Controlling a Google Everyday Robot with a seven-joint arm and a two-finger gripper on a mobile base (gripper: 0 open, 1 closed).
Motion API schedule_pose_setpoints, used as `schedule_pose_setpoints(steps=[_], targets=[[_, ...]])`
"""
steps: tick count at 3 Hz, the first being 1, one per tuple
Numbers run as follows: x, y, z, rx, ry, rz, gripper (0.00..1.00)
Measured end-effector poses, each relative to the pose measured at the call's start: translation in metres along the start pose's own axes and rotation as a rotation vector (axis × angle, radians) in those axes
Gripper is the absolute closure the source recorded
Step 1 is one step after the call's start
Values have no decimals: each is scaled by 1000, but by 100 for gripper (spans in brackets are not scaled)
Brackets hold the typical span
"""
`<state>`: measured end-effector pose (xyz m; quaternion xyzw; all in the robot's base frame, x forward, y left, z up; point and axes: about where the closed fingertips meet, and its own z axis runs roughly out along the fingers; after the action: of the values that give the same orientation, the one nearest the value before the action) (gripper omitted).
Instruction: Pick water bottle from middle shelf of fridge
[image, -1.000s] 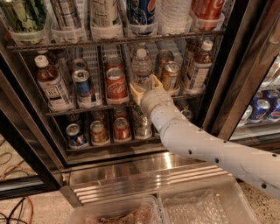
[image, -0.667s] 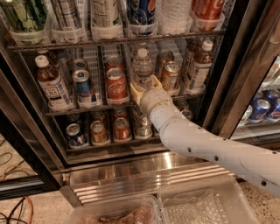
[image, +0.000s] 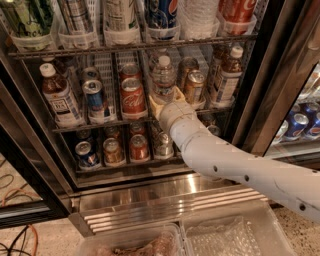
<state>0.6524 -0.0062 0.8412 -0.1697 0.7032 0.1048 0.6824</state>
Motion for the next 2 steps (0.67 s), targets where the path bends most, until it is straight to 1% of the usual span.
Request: schedule_pose_setpoints(steps=[1, 2], targets=[[-3, 0, 0, 0, 0, 0, 100], [-14, -6, -9, 16, -8, 6, 100]])
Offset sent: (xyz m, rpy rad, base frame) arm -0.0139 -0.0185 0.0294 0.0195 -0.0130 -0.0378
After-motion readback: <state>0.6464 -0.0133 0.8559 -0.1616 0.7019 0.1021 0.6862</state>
